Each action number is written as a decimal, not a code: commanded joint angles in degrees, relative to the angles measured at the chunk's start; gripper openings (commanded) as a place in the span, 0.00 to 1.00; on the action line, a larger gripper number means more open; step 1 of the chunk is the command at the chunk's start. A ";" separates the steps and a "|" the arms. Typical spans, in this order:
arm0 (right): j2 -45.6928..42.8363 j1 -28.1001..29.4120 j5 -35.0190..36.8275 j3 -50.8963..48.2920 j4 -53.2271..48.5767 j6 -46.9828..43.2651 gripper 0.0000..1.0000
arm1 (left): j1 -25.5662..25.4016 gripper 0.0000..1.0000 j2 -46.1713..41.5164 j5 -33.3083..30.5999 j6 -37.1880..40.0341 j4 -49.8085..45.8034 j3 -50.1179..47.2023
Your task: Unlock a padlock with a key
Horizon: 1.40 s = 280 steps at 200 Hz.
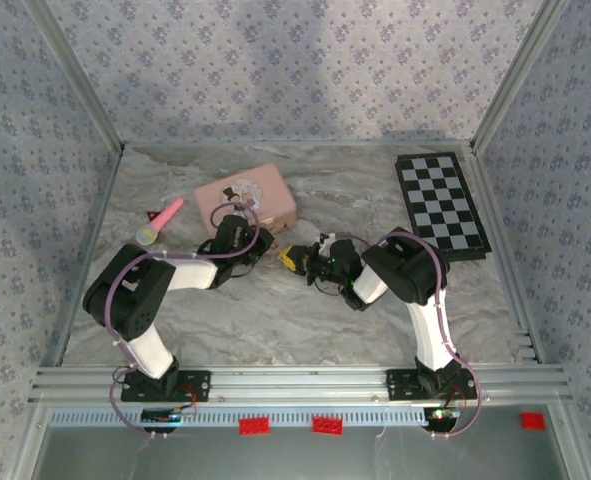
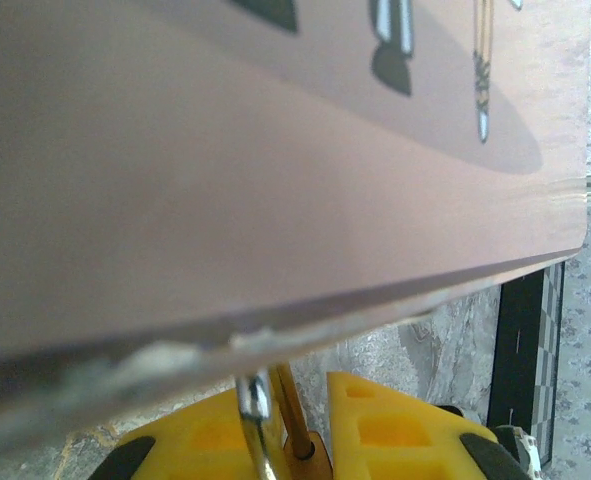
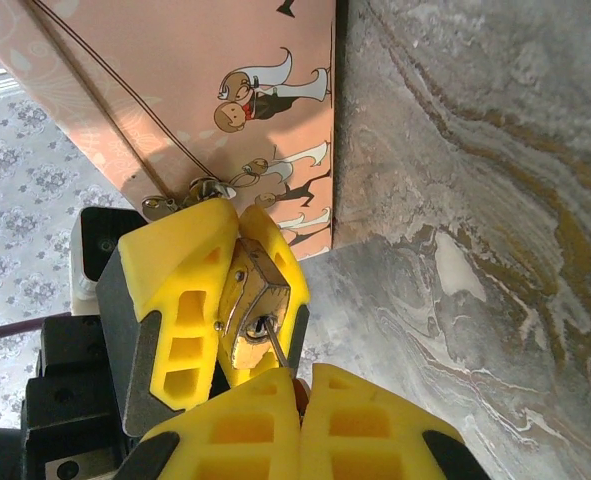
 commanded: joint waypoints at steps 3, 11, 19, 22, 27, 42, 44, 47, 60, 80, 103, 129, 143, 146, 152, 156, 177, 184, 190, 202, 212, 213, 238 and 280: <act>0.21 -0.28 -0.03 -0.28 1.79 0.59 0.00 | -1.32 0.00 -0.96 8.22 -7.68 2.16 -1.09; 0.14 -0.28 -0.03 -0.20 1.81 0.61 0.00 | -1.32 0.00 -1.03 8.22 -7.79 2.17 -1.17; 0.05 -0.25 -0.11 -0.19 1.80 0.65 0.00 | -1.32 0.00 -0.96 8.30 -7.84 2.32 -1.25; -0.01 -0.23 -0.12 -0.19 1.84 0.69 0.00 | -1.32 0.00 -0.95 8.31 -7.90 2.30 -1.19; -0.10 -0.23 -0.12 -0.17 1.84 0.63 0.00 | -1.32 0.00 -1.03 8.31 -7.85 2.30 -1.25; -0.21 -0.21 -0.11 -0.19 1.84 0.54 0.00 | -1.32 0.00 -0.95 8.31 -7.85 2.37 -1.30; -0.15 -0.22 -0.11 -0.23 1.87 0.59 0.00 | -1.32 0.00 -0.95 8.31 -7.96 2.36 -1.31; -0.13 -0.23 -0.12 -0.15 1.78 0.61 0.00 | -1.33 0.00 -0.88 8.34 -7.99 2.39 -1.26; -0.04 -0.18 -0.12 -0.11 1.87 0.70 0.00 | -1.33 0.00 -0.86 8.48 -8.11 2.65 -1.35; 0.01 -0.22 -0.19 -0.04 1.82 0.79 0.00 | -1.32 0.00 -1.04 8.57 -8.34 2.92 -1.45; -0.12 -0.18 -0.38 0.07 1.88 0.92 0.00 | -1.34 0.00 -1.29 8.78 -8.53 3.21 -1.63; -0.60 -0.22 -0.82 0.25 1.87 1.23 0.00 | -1.34 0.00 -1.54 9.44 -8.91 4.03 -1.96; -0.91 -0.22 -0.75 0.20 1.83 1.19 0.00 | -1.35 0.00 -1.71 9.45 -8.95 3.95 -2.14; -0.91 -0.22 -0.73 0.14 1.87 1.22 0.00 | -1.33 0.00 -1.74 9.32 -8.92 4.04 -2.18; -0.99 -0.22 -0.82 0.18 1.77 1.23 0.00 | -1.35 0.00 -1.74 9.44 -8.94 4.06 -2.22; -1.00 -0.23 -0.82 0.16 1.87 1.23 0.00 | -1.40 0.00 -1.74 9.43 -9.01 4.06 -2.29; -0.93 -0.23 -0.90 0.16 1.82 1.31 0.00 | -1.36 0.00 -1.79 9.44 -9.17 4.32 -2.57; -0.91 -0.22 -0.91 0.12 1.81 1.36 0.00 | -1.40 0.00 -1.83 9.33 -9.24 4.37 -2.72; -0.87 -0.23 -0.83 0.16 1.85 1.39 0.00 | -1.32 0.00 -1.78 9.35 -9.26 4.48 -2.79; -0.91 -0.23 -0.82 0.16 1.88 1.49 0.00 | -1.33 0.00 -1.74 9.45 -9.26 4.65 -2.84; -1.08 -0.22 -0.91 0.24 1.87 1.40 0.00 | -1.32 0.00 -1.70 9.36 -9.35 4.74 -2.90; -1.09 -0.23 -0.91 0.20 1.83 1.45 0.00 | -1.36 0.00 -1.72 9.36 -9.35 4.75 -2.91; -1.53 -0.23 -0.91 0.09 1.81 1.27 0.00 | -1.37 0.00 -1.49 9.28 -9.35 4.93 -3.10; -1.57 -0.23 -0.98 -0.02 1.86 1.40 0.00 | -1.32 0.00 -1.04 9.45 -9.35 4.95 -2.80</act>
